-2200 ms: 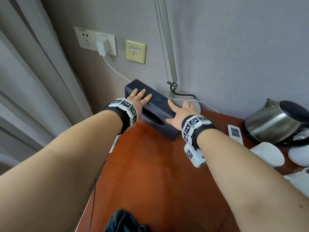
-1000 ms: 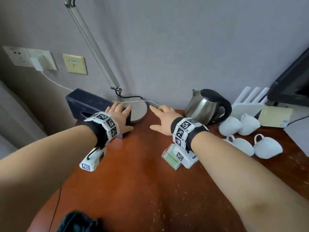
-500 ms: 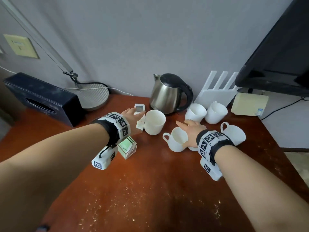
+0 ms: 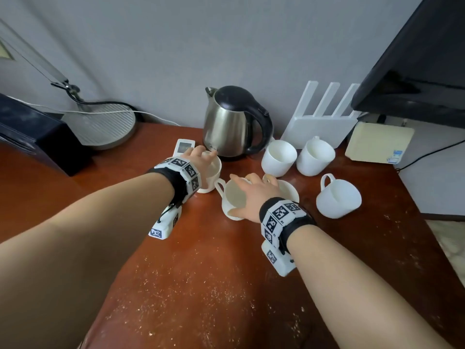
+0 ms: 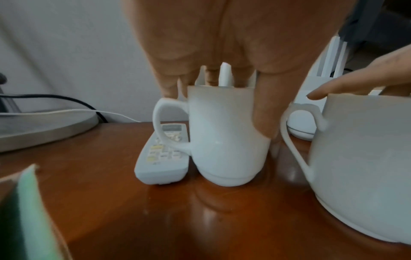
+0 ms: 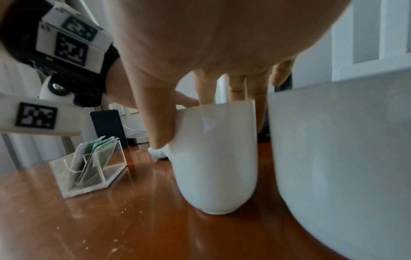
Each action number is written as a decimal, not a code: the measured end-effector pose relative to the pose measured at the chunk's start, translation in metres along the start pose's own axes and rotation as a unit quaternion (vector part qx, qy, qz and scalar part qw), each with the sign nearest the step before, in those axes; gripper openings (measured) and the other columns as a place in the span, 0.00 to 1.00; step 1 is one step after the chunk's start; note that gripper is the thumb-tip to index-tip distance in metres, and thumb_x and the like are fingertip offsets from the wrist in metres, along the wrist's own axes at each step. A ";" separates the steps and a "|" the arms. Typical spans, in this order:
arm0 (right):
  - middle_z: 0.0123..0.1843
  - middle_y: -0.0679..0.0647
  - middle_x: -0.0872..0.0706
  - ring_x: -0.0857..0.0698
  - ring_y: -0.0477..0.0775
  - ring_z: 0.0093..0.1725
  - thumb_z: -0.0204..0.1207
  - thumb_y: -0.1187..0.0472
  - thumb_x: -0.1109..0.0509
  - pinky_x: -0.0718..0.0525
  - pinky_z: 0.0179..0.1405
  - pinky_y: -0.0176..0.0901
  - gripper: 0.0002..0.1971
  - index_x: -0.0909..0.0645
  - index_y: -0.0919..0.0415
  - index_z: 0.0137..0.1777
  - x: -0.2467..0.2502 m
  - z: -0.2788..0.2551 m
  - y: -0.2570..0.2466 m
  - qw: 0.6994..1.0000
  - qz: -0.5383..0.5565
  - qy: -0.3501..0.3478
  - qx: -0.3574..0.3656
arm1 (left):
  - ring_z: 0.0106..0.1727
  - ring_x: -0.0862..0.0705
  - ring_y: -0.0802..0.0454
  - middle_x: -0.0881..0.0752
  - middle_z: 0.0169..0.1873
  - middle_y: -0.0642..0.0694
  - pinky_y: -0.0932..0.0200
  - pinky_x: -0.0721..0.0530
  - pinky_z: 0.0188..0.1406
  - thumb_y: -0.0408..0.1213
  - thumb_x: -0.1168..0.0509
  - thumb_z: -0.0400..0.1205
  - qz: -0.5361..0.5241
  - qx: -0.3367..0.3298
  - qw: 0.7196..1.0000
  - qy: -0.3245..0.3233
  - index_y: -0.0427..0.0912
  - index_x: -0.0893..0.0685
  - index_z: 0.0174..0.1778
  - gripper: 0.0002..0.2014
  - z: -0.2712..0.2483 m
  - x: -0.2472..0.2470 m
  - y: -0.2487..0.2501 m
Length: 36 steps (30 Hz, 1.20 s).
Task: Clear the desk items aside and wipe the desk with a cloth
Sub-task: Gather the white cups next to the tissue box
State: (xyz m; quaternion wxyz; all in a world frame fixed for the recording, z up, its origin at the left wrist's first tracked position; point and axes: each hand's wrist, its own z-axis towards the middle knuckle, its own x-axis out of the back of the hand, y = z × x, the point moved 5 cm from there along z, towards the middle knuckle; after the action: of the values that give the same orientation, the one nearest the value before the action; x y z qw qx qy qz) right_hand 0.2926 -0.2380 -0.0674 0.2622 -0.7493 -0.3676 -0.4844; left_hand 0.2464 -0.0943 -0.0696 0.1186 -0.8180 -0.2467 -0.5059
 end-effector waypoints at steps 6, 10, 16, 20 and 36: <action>0.76 0.54 0.34 0.33 0.62 0.76 0.71 0.36 0.35 0.56 0.81 0.56 0.41 0.50 0.42 0.81 -0.002 0.000 -0.001 1.000 -0.003 0.014 -0.013 | 0.84 0.56 0.48 0.53 0.82 0.52 0.43 0.39 0.77 0.23 0.34 0.76 0.072 -0.055 0.996 -0.024 0.56 0.49 0.81 0.44 -0.012 0.001 0.004; 0.75 0.56 0.31 0.34 0.62 0.76 0.70 0.33 0.37 0.53 0.79 0.58 0.42 0.50 0.43 0.81 -0.006 0.000 -0.005 0.999 -0.003 0.036 -0.035 | 0.82 0.43 0.47 0.47 0.80 0.53 0.47 0.29 0.73 0.31 0.33 0.77 0.050 -0.080 0.995 -0.026 0.57 0.42 0.79 0.38 -0.022 -0.007 0.002; 0.76 0.59 0.33 0.37 0.61 0.76 0.65 0.28 0.35 0.48 0.79 0.57 0.50 0.51 0.48 0.82 -0.007 0.003 -0.009 0.999 -0.012 0.031 -0.041 | 0.79 0.42 0.47 0.46 0.78 0.51 0.44 0.29 0.72 0.49 0.28 0.73 -0.017 -0.024 1.000 0.005 0.59 0.49 0.80 0.45 -0.036 -0.017 -0.007; 0.82 0.56 0.45 0.44 0.60 0.80 0.68 0.40 0.28 0.50 0.79 0.54 0.51 0.58 0.46 0.82 -0.007 0.001 -0.009 1.000 0.003 -0.016 0.008 | 0.76 0.38 0.42 0.44 0.76 0.48 0.39 0.24 0.67 0.55 0.28 0.71 -0.033 0.027 0.999 -0.018 0.64 0.51 0.79 0.47 -0.040 -0.025 -0.015; 0.72 0.50 0.35 0.31 0.57 0.68 0.65 0.50 0.25 0.25 0.64 0.48 0.43 0.44 0.42 0.78 0.003 -0.023 -0.005 0.994 0.089 0.037 0.046 | 0.68 0.28 0.45 0.41 0.72 0.52 0.50 0.18 0.59 0.47 0.26 0.69 -0.031 -0.058 0.997 0.040 0.58 0.44 0.78 0.44 -0.079 -0.015 -0.017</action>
State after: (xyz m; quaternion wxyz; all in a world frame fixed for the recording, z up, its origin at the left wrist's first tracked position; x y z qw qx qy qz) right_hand 0.2769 -0.2517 -0.0558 0.3521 -0.7476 -0.3112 -0.4693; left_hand 0.1712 -0.1190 -0.0473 0.0649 -0.7943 -0.2376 -0.5554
